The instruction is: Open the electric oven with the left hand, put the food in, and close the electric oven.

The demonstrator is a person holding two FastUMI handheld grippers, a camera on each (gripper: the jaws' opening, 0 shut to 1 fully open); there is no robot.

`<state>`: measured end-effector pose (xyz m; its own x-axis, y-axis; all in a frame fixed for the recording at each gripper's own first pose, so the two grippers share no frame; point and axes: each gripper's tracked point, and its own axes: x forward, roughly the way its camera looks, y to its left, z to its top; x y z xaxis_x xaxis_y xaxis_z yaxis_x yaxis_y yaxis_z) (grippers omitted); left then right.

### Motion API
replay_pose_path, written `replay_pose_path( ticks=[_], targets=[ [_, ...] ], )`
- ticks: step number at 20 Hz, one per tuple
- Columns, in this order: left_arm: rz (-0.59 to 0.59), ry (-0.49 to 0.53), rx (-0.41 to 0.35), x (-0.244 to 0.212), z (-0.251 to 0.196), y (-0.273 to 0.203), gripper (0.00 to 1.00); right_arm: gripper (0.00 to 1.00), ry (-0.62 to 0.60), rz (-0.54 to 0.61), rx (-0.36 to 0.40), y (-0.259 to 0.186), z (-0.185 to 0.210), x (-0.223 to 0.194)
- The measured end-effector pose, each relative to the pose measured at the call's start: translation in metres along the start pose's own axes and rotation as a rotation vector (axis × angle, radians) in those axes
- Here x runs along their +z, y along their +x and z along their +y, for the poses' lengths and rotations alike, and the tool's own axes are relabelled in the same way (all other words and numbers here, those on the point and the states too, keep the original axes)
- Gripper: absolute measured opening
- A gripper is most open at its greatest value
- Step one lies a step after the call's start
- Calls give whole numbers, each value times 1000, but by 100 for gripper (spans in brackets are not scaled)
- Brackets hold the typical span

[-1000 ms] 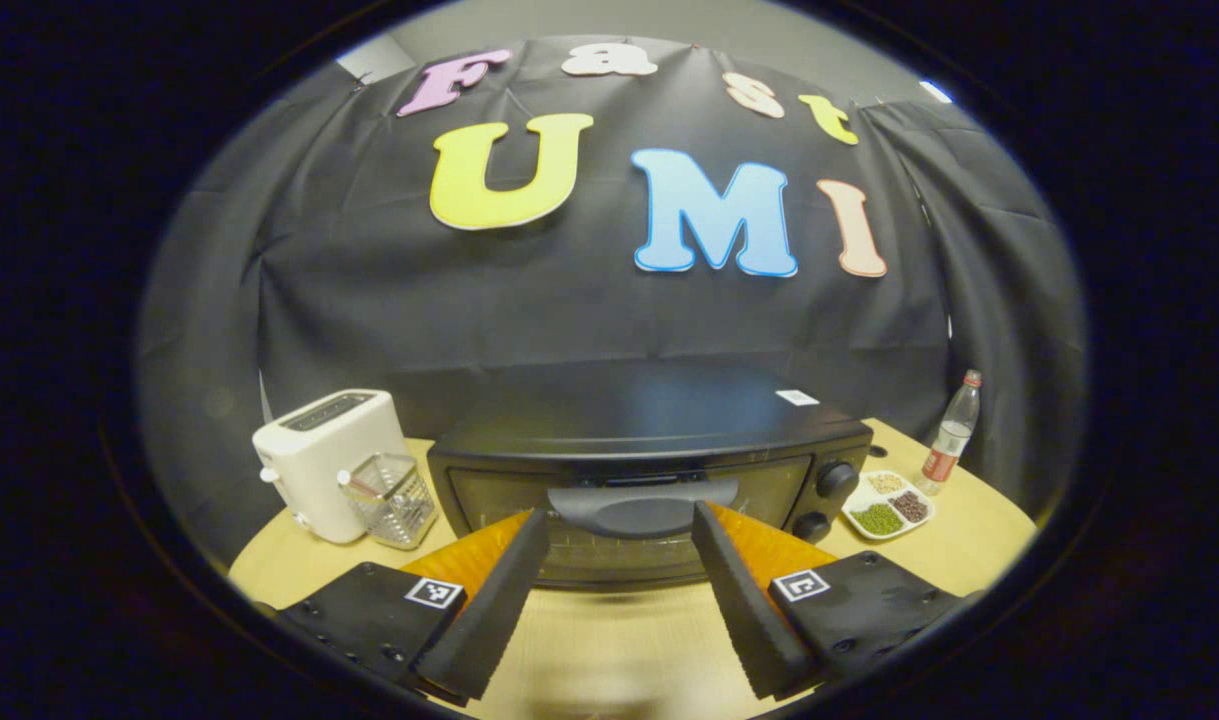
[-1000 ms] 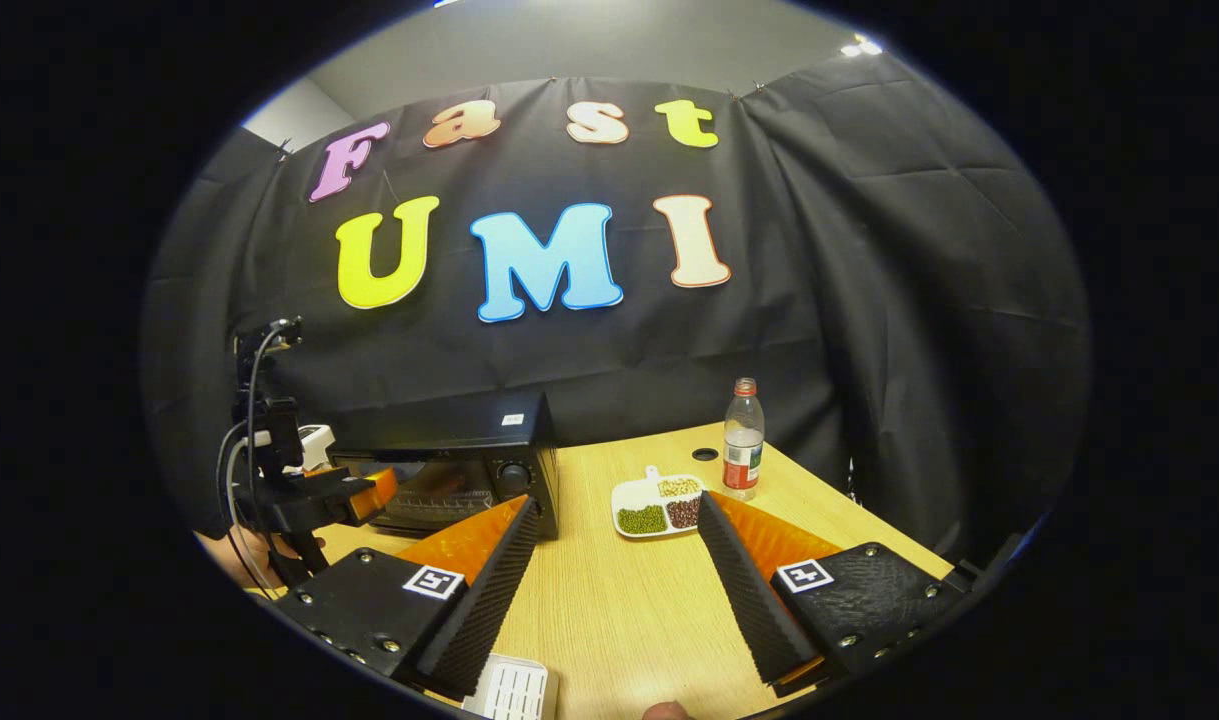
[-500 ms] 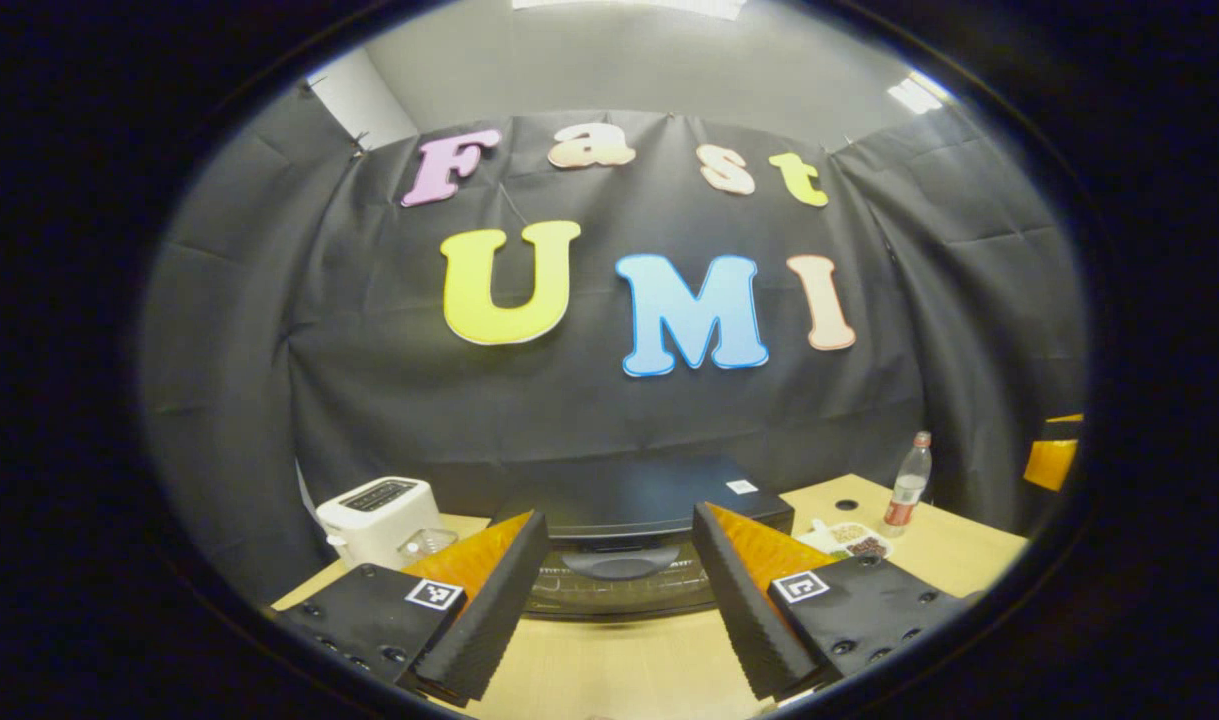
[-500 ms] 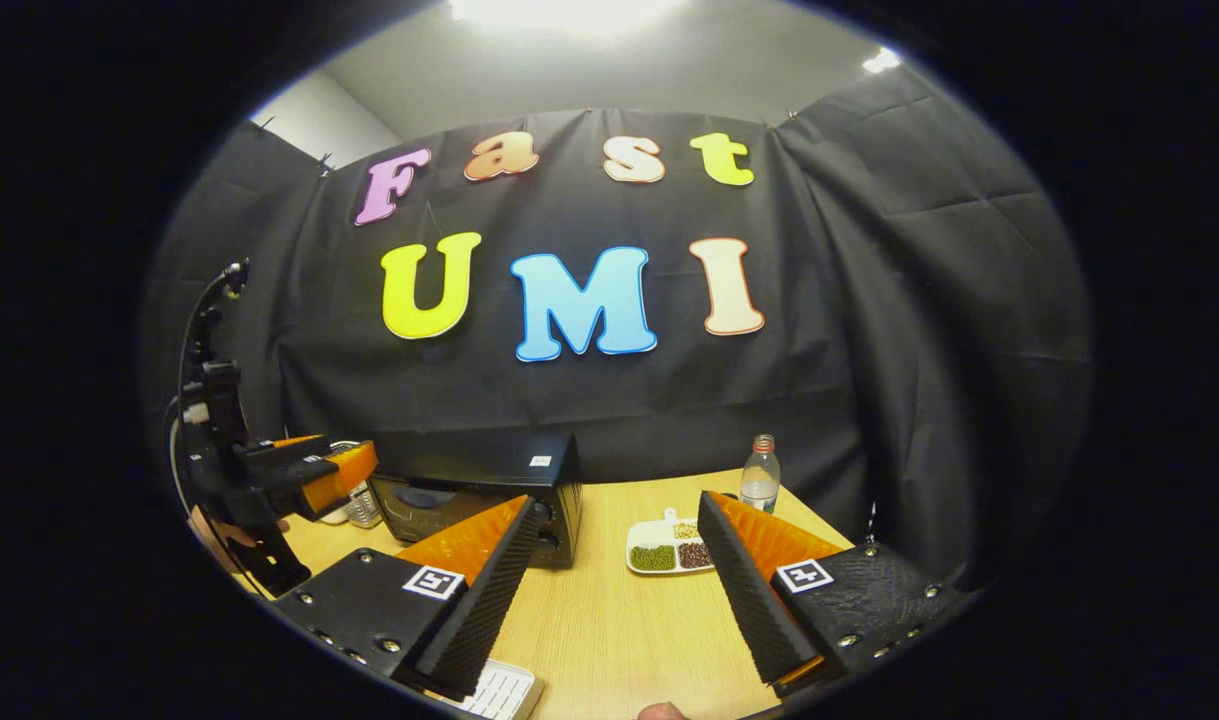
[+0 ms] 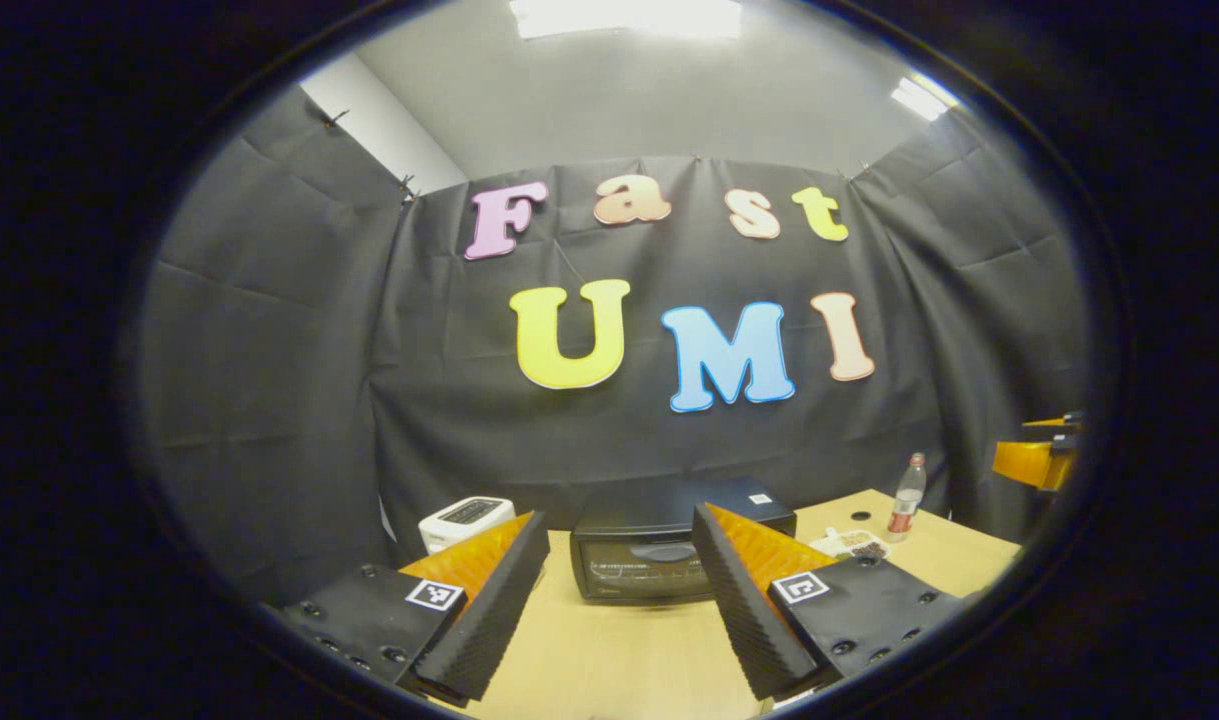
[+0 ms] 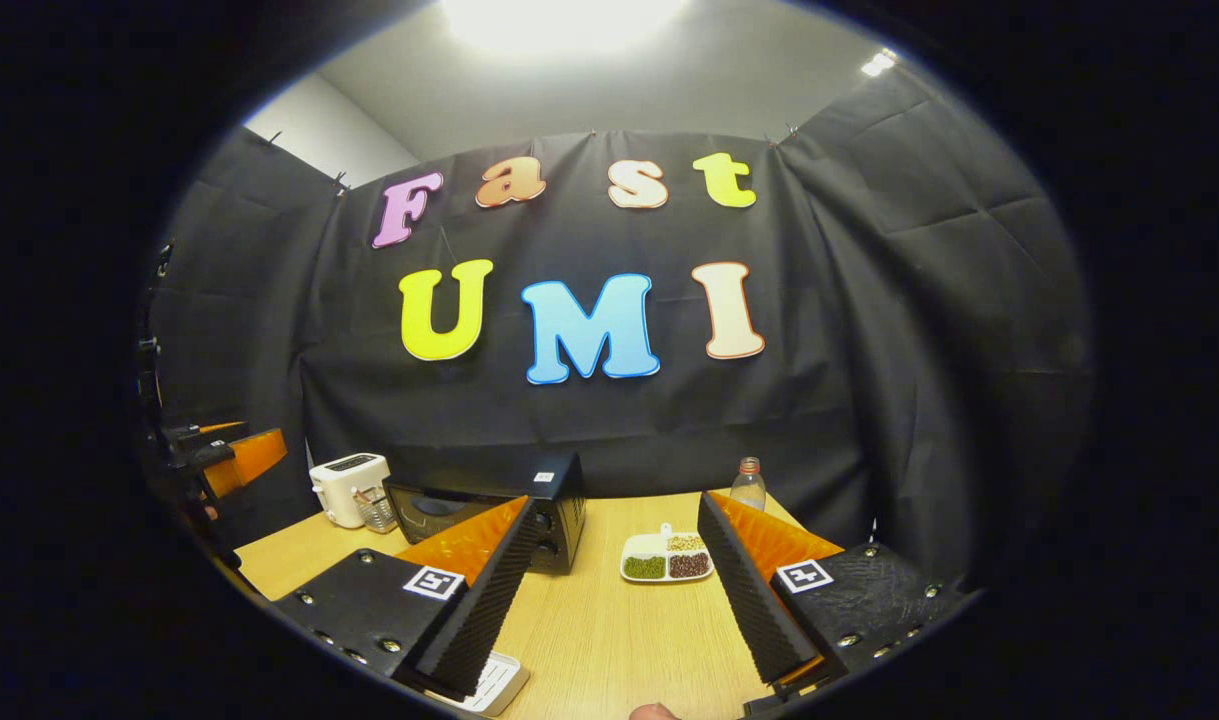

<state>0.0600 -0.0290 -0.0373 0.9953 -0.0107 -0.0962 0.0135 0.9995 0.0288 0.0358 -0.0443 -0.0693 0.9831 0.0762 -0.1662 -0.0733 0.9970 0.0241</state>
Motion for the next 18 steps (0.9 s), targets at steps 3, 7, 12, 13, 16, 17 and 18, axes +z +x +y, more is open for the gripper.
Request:
replay_pose_path(
  ticks=[3,7,12,13,16,17,18],
  targets=[
    [10,-22,20,-4,13,-21,97,98,-45,-37,30,-10,14,17],
    [-3,-50,36,2,32,-34,100,98,-62,-100,24,-17,32,37],
    [-21,-59,24,9,49,-40,100,98,-22,-96,20,-24,54,34],
    [-27,-54,22,11,52,-41,100,98,-9,-92,16,-24,55,34],
    [-34,-42,9,14,56,-42,100,98,17,-94,-2,-24,57,38],
    [-37,-42,7,14,58,-41,100,98,16,-96,-2,-25,58,38],
    [-41,-41,8,16,58,-41,100,98,11,-97,-5,-25,59,39]
  ],
)
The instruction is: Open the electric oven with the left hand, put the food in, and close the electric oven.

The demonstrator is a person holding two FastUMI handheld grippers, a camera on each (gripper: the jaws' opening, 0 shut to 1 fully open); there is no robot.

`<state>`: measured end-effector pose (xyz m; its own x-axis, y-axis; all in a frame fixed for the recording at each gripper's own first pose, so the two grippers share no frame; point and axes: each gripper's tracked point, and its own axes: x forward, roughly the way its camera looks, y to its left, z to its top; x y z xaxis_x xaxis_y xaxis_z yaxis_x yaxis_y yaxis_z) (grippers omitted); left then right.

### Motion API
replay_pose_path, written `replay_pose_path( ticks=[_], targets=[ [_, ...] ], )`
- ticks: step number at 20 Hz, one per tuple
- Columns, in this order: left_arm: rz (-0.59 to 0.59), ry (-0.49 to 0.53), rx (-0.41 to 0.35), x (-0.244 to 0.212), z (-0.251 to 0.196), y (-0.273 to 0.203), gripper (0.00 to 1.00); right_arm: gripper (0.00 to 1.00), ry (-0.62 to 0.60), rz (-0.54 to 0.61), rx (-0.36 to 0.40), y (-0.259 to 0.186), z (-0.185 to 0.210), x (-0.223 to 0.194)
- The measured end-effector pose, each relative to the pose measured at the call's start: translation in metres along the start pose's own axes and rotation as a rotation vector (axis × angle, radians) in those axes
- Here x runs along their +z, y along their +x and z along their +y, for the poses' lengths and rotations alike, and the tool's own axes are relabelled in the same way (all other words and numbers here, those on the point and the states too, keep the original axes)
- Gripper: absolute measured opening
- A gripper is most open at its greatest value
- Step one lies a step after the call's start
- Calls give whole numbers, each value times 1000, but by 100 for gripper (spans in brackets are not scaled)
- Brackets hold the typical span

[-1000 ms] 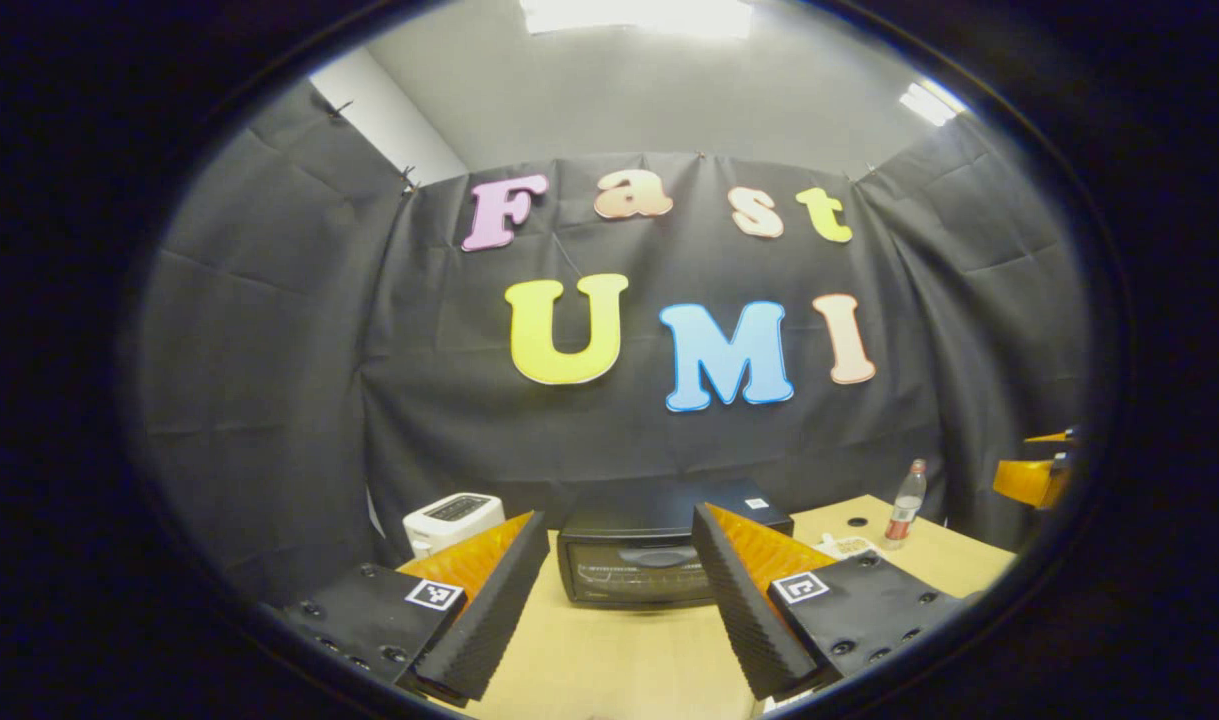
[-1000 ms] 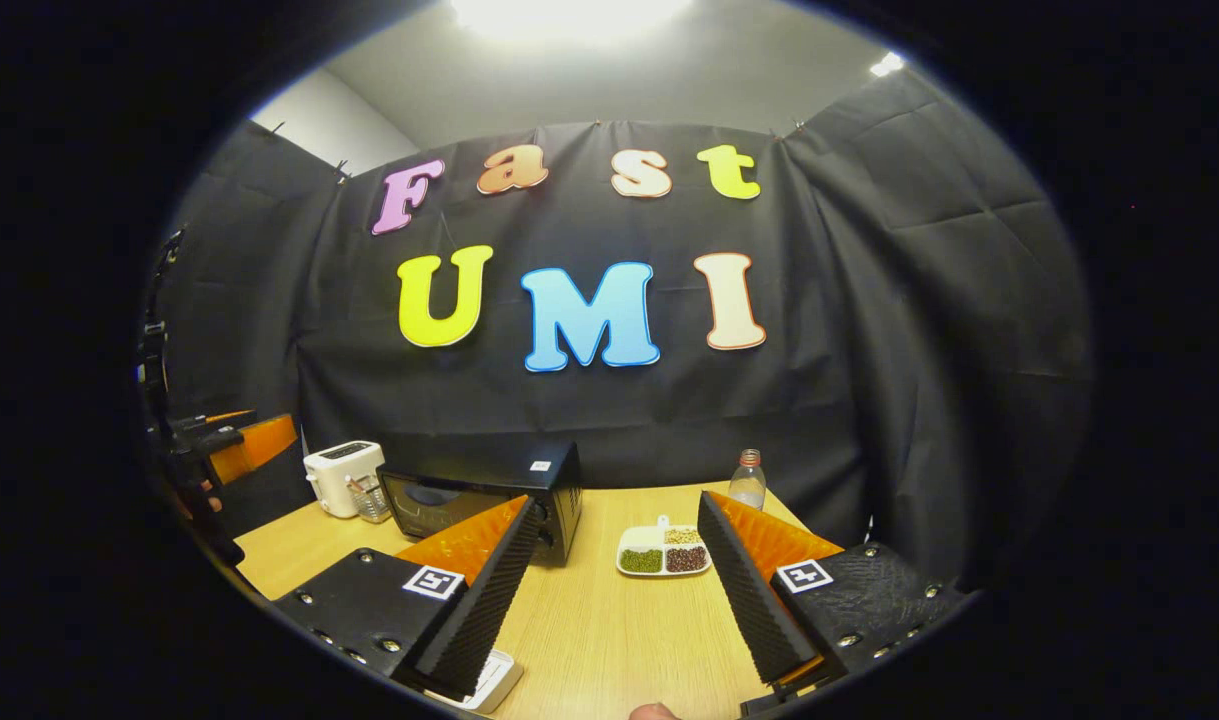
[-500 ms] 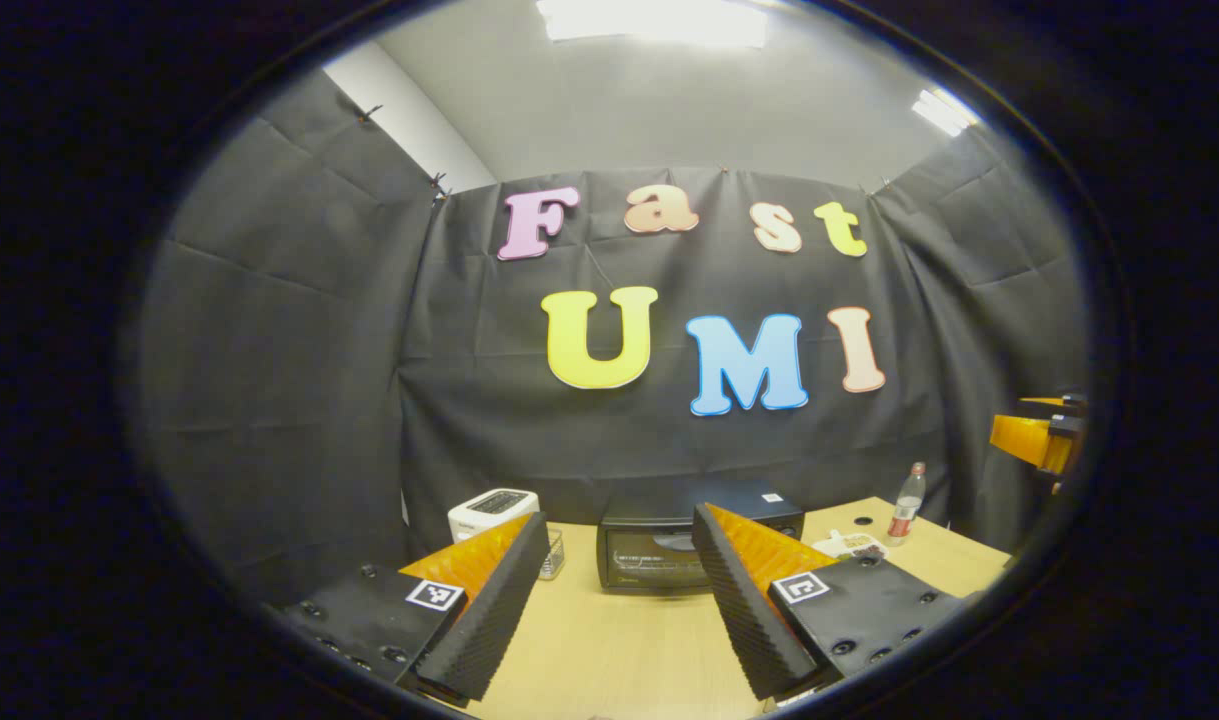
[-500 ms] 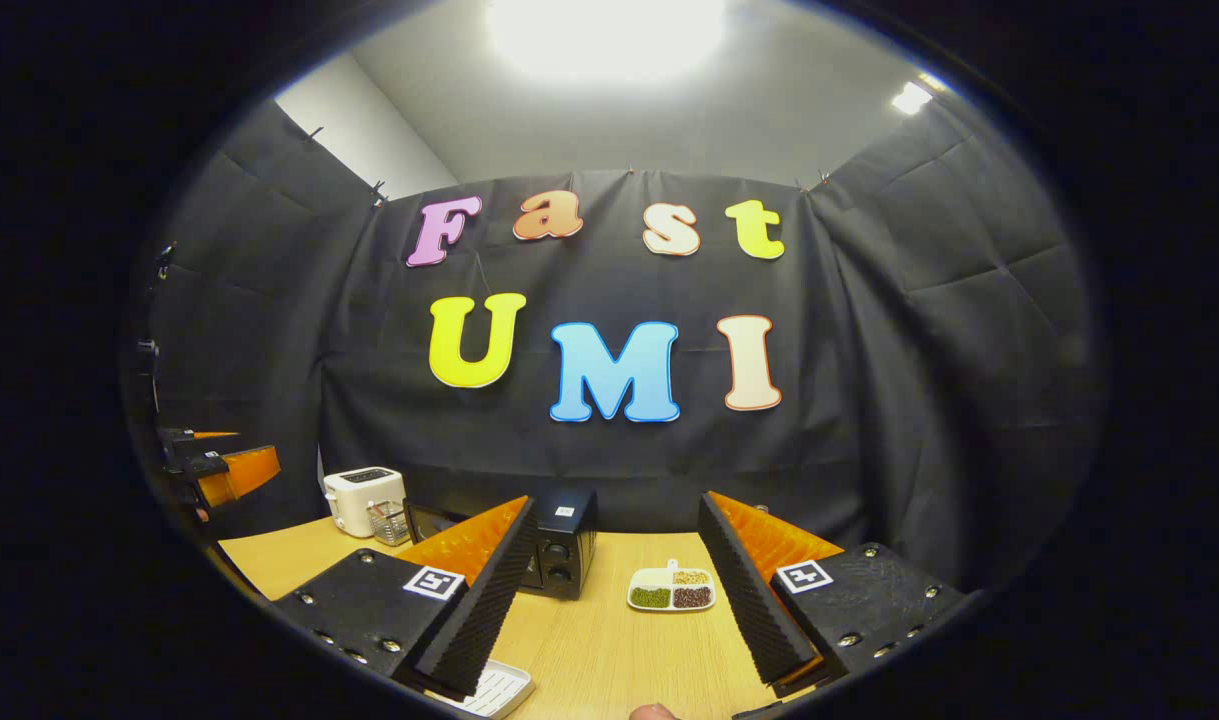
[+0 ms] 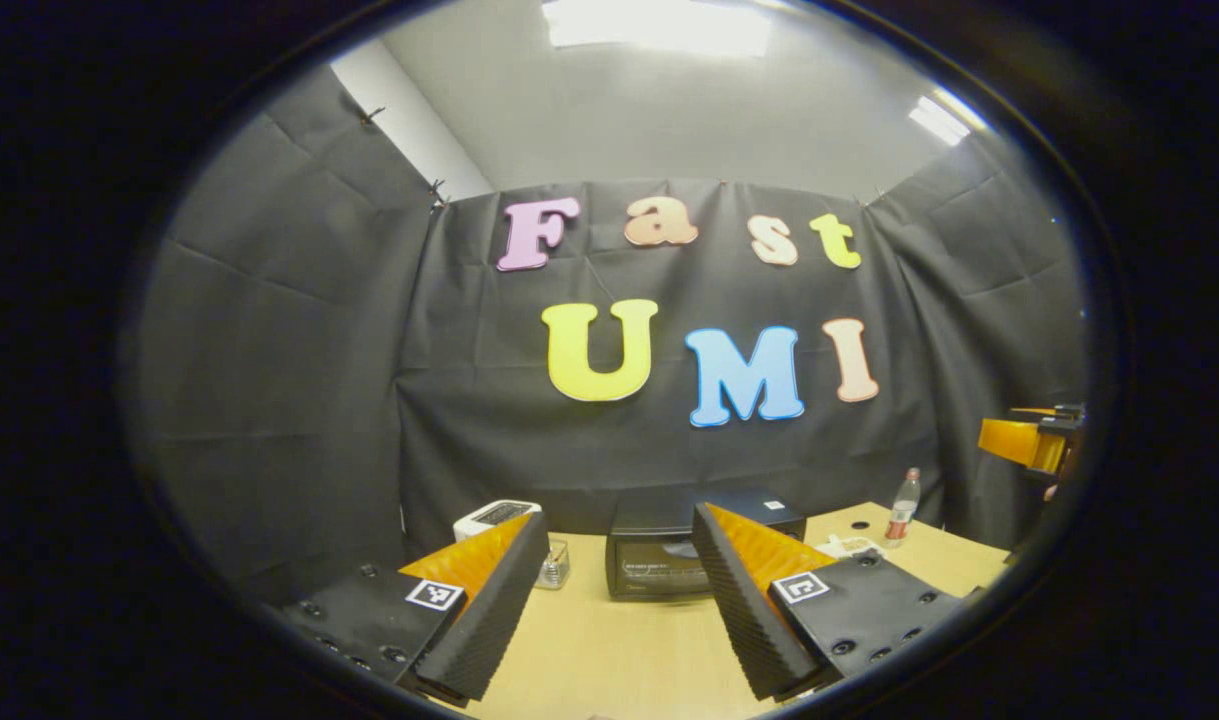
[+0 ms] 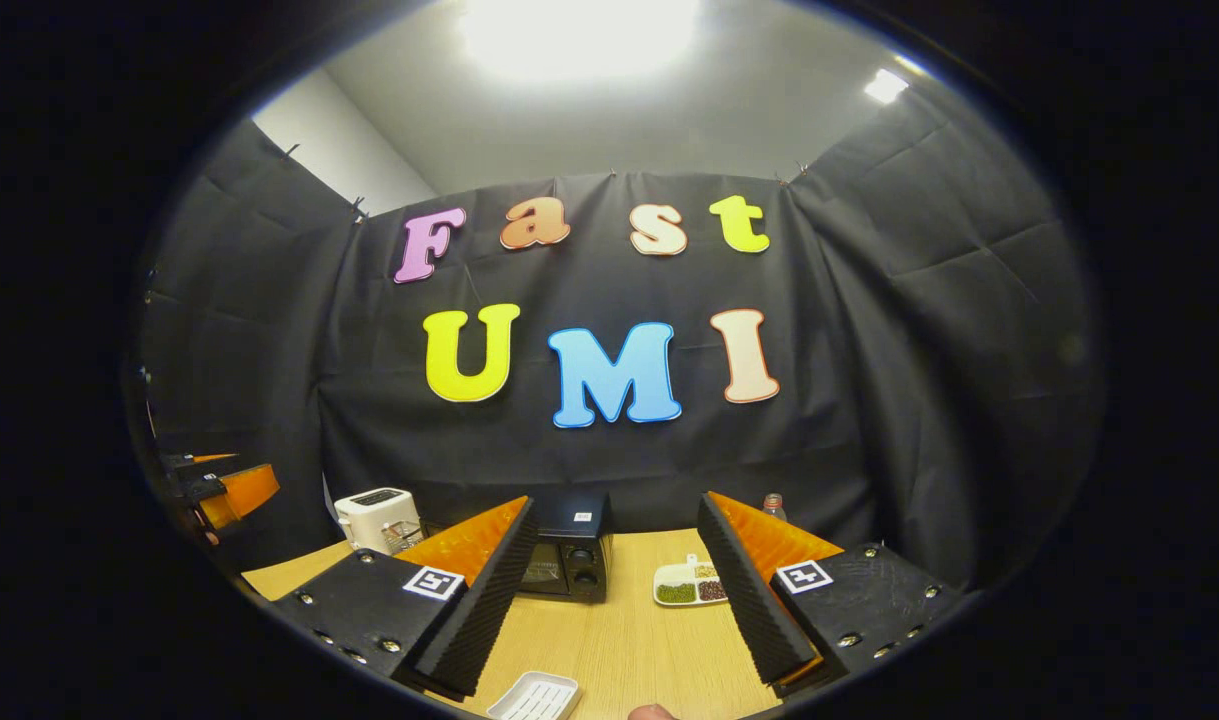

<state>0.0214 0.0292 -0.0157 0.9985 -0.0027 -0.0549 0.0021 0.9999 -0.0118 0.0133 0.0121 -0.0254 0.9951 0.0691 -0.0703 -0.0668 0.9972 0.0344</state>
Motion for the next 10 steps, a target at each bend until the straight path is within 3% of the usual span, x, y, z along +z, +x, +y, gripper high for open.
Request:
replay_pose_path(
  ticks=[10],
  targets=[
    [3,9,-17,-4,-2,-4,100,98,-33,14,17,-8,9,-3]
  ],
)
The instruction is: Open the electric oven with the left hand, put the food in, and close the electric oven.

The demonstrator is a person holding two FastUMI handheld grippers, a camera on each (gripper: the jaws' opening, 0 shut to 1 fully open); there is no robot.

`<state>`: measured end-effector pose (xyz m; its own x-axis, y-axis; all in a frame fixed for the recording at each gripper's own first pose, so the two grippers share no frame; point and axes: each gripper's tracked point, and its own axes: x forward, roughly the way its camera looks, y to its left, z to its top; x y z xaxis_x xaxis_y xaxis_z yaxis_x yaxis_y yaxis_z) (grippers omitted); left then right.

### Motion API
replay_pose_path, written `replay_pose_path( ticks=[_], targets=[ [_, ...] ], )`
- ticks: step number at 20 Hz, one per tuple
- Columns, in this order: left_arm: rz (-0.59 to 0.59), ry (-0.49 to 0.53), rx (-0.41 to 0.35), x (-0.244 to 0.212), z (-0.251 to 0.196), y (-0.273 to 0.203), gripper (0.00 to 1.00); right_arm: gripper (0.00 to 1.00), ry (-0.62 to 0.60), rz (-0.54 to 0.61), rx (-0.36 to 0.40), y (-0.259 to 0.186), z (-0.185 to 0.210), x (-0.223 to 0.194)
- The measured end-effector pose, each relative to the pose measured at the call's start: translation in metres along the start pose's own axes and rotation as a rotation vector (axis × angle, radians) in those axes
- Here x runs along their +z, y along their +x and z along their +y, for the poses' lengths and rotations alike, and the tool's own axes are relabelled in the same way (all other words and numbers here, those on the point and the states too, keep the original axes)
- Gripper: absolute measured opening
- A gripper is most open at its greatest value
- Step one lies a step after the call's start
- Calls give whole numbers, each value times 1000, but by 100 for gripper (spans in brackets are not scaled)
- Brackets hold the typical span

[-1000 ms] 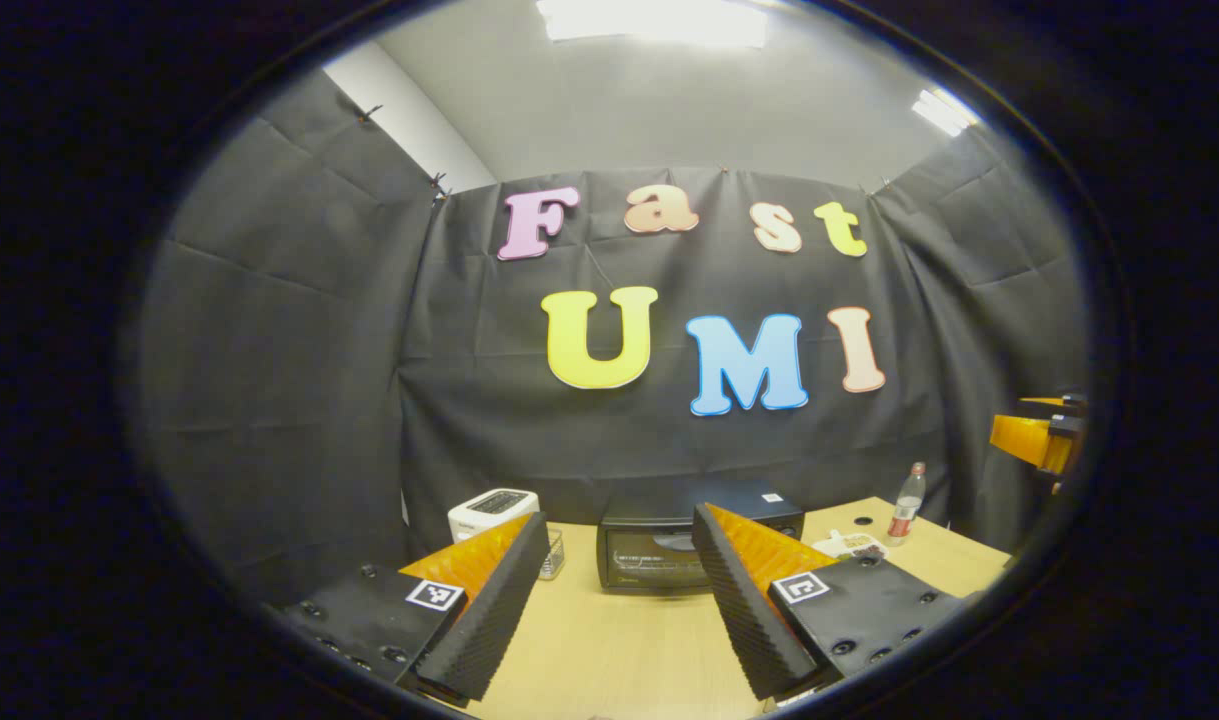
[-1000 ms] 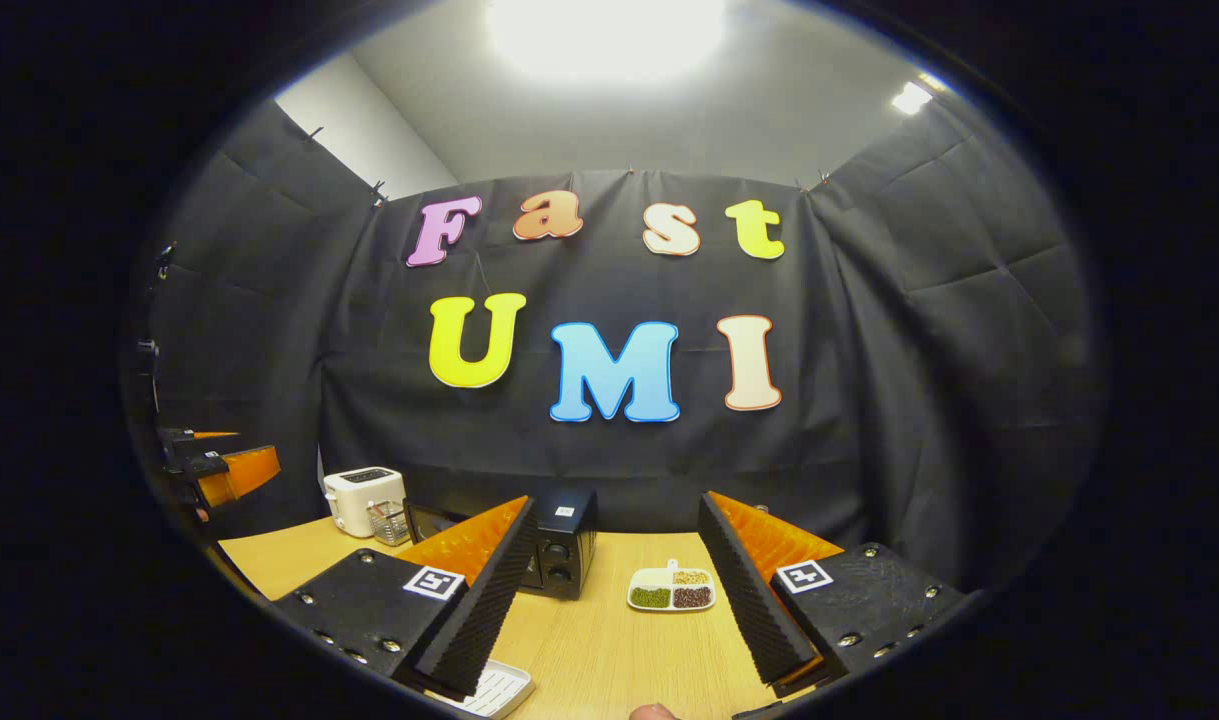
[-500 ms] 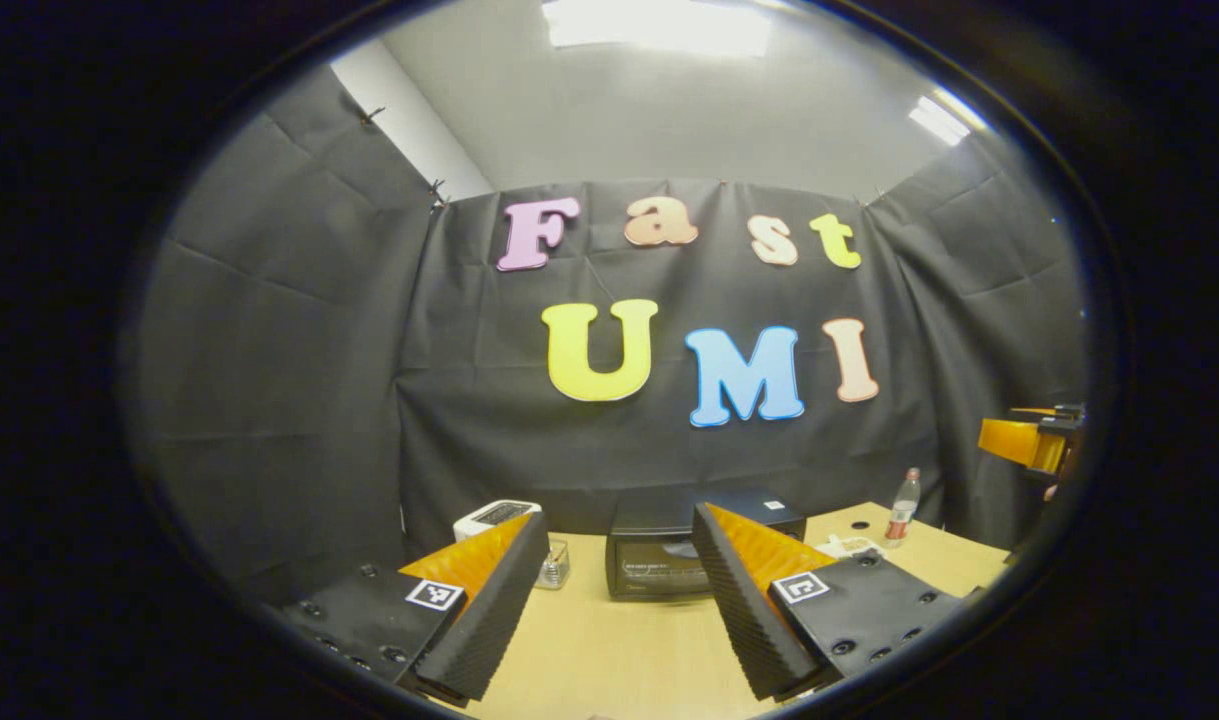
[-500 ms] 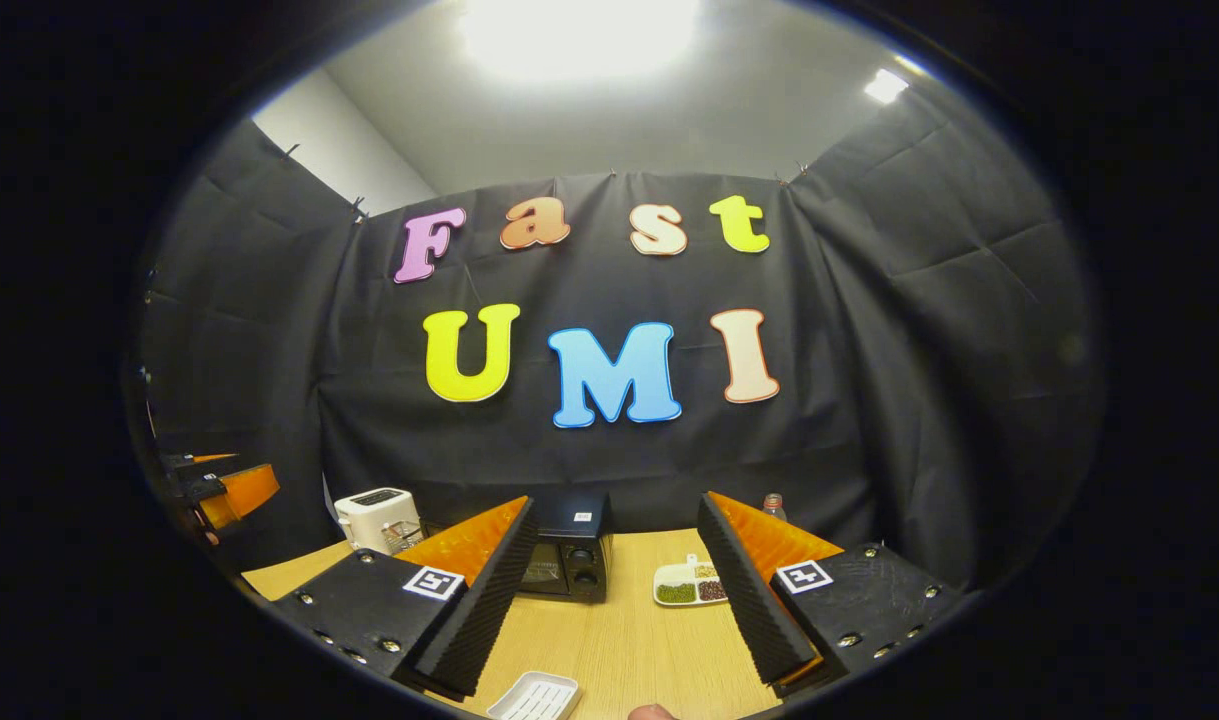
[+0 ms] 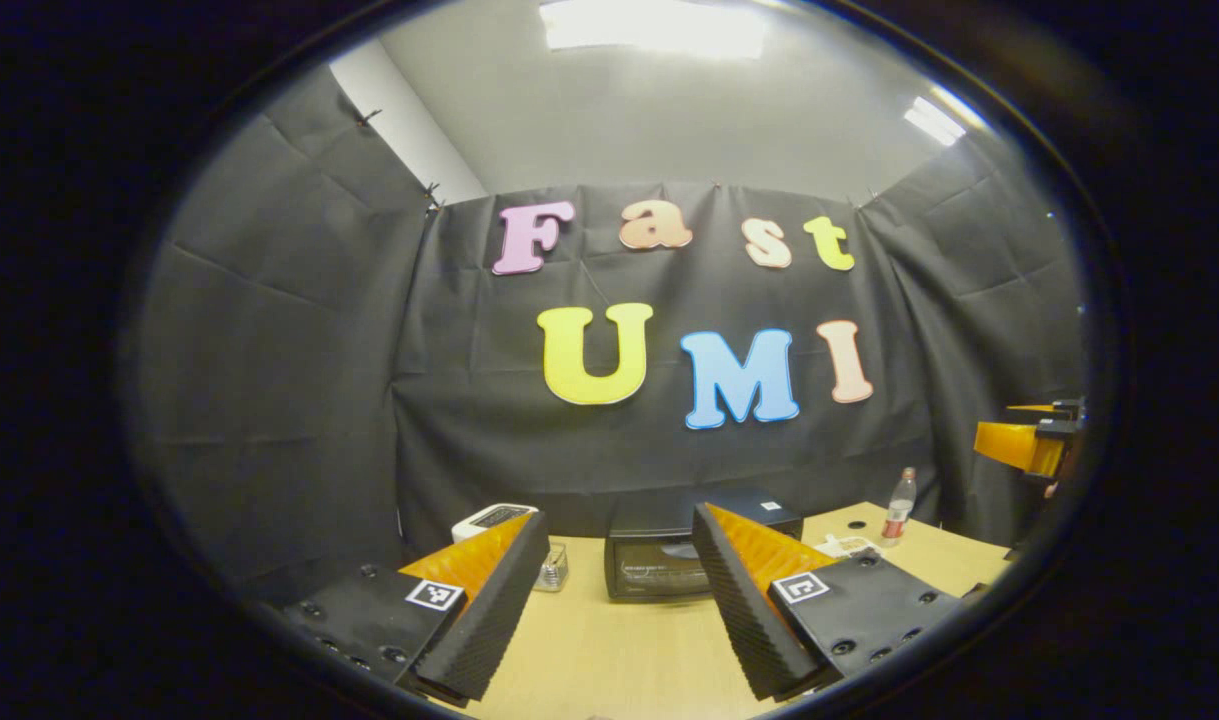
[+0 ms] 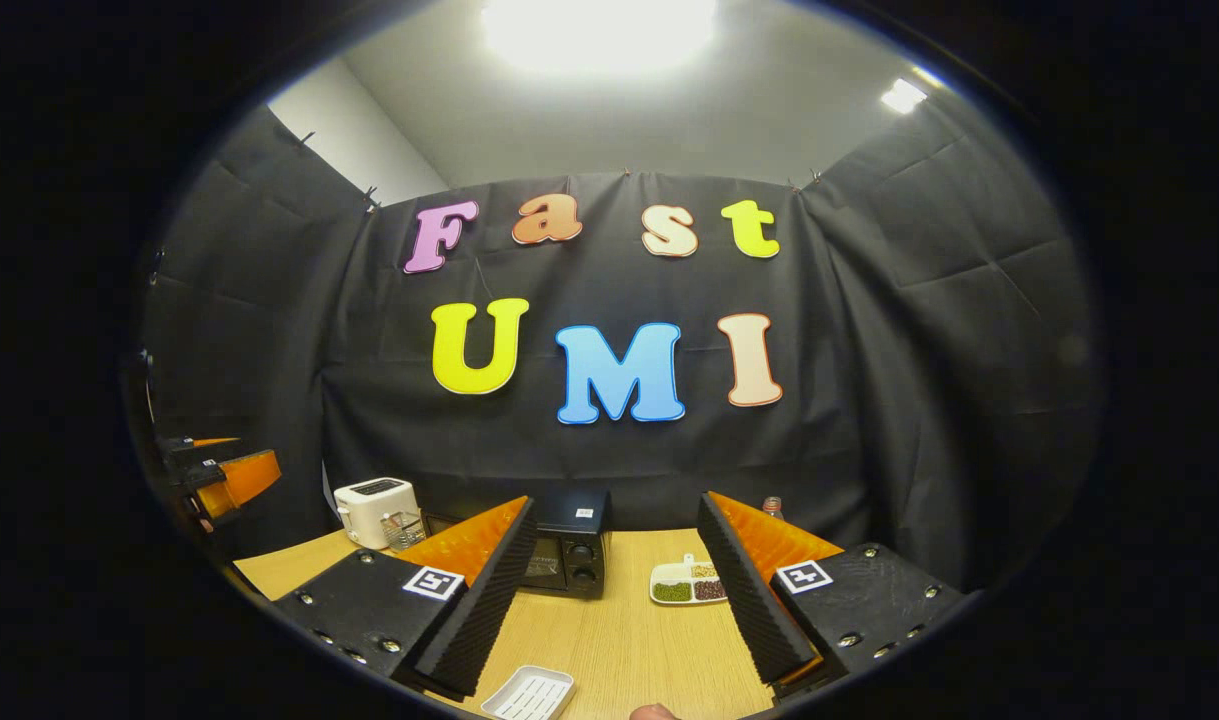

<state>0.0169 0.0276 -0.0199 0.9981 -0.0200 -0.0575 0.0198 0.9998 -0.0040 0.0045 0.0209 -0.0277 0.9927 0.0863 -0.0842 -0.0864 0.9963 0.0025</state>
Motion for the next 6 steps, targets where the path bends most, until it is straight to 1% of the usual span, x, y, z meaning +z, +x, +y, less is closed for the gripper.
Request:
replay_pose_path(
  ticks=[3,6],
  targets=[
    [-2,-7,1,0,-1,-1,100,98,-7,3,-4,0,-2,-1],
    [8,-10,2,-5,0,-1,100,98,-4,-5,8,0,2,3]
  ],
)
